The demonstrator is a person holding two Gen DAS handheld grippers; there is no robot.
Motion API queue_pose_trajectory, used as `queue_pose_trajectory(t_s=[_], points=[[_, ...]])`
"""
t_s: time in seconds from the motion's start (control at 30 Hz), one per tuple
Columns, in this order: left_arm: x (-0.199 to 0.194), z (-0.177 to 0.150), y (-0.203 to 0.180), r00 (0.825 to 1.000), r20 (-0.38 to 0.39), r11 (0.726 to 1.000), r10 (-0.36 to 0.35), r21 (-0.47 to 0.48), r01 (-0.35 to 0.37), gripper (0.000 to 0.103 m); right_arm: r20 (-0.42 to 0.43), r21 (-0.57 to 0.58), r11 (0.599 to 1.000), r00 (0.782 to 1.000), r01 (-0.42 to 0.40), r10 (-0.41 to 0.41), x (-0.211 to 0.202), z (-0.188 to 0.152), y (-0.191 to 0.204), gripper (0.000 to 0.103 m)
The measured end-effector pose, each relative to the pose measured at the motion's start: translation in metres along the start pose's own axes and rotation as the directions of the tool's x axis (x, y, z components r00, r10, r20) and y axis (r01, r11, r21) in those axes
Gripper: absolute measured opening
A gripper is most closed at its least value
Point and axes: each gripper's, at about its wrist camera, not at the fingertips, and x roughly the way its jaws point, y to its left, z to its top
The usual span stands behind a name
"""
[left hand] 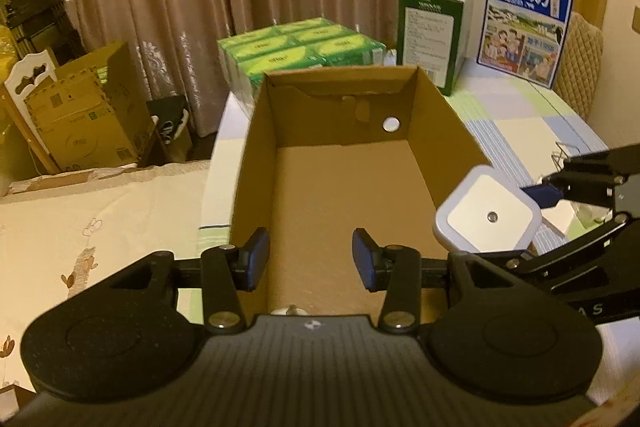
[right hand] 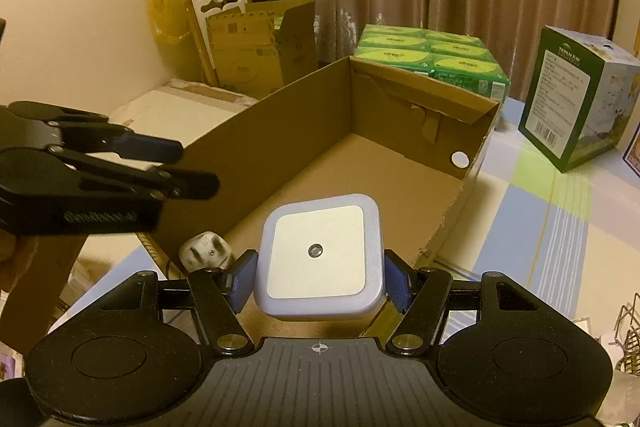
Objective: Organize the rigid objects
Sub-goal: 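Carry both items over the cardboard box and open the left tool to drop the plug, then lower the night light into the box and open the right tool, then move both tools back over the remaining items on the table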
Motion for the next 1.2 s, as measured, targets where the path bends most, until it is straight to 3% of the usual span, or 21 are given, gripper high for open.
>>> queue_pose_trajectory(t_s=[0.37,0.63,0.93,1.2], points=[[-0.018,-0.006,0.014,1.0,0.021,0.998,0.021,-0.064,-0.019,0.04,0.048,0.058,0.998,0.999,-0.014,0.011,-0.008,0.003,-0.004,0.065],[-0.049,-0.006,-0.004,0.998,0.061,0.997,0.003,-0.073,0.002,0.04,0.141,0.126,0.992,0.99,0.013,-0.031,-0.067,-0.008,-0.019,0.067],[-0.094,0.002,-0.065,0.985,0.137,0.994,-0.1,-0.036,0.106,0.044,0.225,0.227,0.964,0.955,0.139,-0.191,-0.157,-0.057,-0.041,0.074],[-0.115,-0.004,-0.135,0.96,0.162,0.974,-0.229,0.039,0.225,0.057,0.194,0.369,0.884,0.907,0.286,-0.374,-0.227,-0.142,-0.062,0.08]])
